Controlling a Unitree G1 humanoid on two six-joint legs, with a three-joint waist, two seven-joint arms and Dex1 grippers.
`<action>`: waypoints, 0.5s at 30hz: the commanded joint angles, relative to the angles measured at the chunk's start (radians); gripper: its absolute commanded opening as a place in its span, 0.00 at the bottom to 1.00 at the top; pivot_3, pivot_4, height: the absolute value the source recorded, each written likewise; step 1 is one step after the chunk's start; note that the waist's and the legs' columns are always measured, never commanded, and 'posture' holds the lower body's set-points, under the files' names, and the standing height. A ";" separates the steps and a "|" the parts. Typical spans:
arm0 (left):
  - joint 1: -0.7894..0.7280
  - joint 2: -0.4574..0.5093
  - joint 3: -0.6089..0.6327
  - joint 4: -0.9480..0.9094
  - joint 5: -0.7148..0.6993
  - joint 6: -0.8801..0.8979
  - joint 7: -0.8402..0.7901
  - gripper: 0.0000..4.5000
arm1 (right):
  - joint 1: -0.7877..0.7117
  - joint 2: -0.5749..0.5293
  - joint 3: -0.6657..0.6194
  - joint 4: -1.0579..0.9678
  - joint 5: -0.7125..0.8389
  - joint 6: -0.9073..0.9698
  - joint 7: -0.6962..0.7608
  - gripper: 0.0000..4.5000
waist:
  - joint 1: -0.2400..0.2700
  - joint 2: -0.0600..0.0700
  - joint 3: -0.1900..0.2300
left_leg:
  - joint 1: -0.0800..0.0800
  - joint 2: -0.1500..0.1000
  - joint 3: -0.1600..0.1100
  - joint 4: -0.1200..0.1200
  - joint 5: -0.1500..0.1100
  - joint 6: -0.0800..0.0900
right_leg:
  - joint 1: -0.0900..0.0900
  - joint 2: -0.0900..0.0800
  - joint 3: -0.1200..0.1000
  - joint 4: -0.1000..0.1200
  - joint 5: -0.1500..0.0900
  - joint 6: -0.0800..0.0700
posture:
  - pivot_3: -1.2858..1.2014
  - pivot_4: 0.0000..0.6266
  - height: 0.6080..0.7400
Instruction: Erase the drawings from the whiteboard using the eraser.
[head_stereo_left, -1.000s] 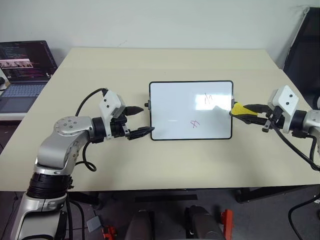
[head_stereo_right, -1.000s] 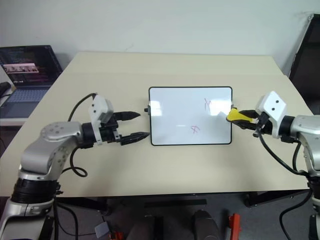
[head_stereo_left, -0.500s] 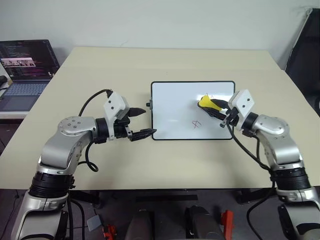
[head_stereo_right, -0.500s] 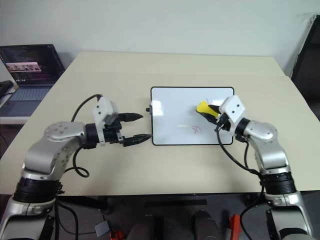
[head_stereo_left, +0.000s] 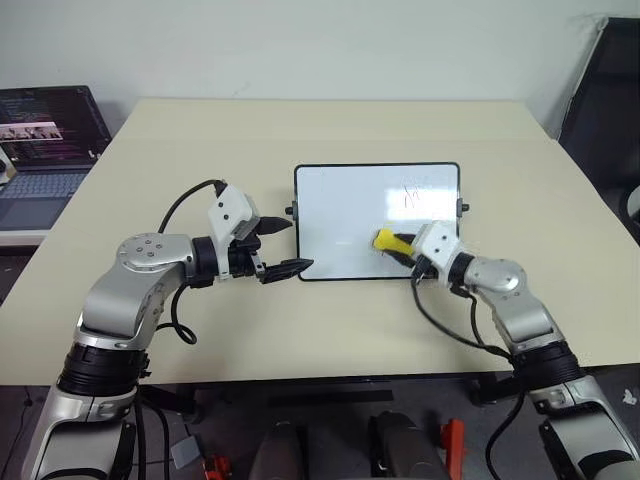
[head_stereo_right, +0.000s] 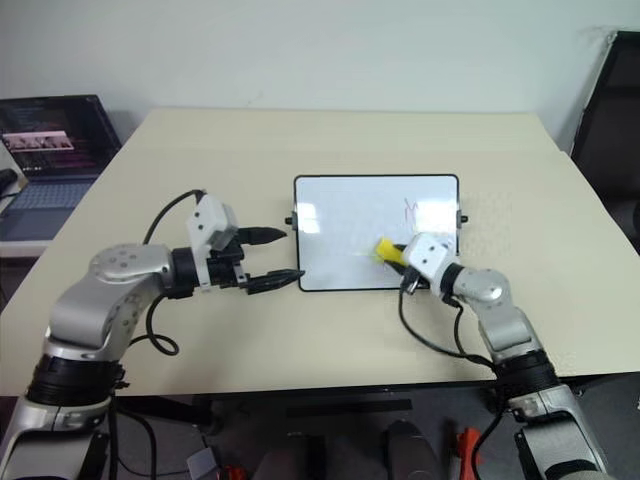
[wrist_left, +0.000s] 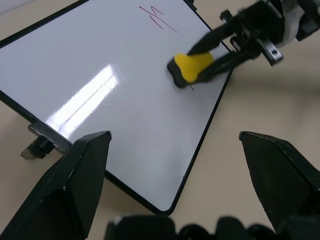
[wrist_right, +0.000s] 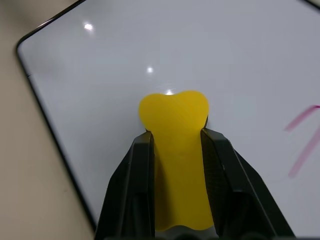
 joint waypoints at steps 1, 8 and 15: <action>-0.003 0.013 0.017 -0.026 -0.003 -0.018 -0.007 1.00 | 0.043 -0.003 0.083 0.024 -0.057 0.038 0.043 0.22 | 0.000 -0.001 -0.001 | 0.001 0.000 0.000 0.000 0.000 0.000 | 0.000 0.000 0.000 0.000 0.001 0.000 | 0.52 0.24 1.00; -0.003 0.011 0.016 -0.017 0.001 -0.026 -0.008 1.00 | 0.034 -0.013 0.037 0.020 -0.056 0.047 0.005 0.22 | 0.002 -0.004 -0.003 | 0.000 0.000 0.000 0.002 0.001 0.001 | 0.001 0.000 0.000 0.000 0.002 0.000 | 0.52 0.24 1.00; -0.011 0.004 0.005 -0.008 0.006 -0.032 -0.011 1.00 | -0.035 -0.100 -0.062 0.175 -0.066 -0.026 -0.084 0.22 | 0.004 -0.004 -0.003 | 0.000 0.000 0.000 0.005 0.001 0.002 | 0.001 0.000 0.001 0.000 0.002 -0.003 | 0.52 0.24 1.00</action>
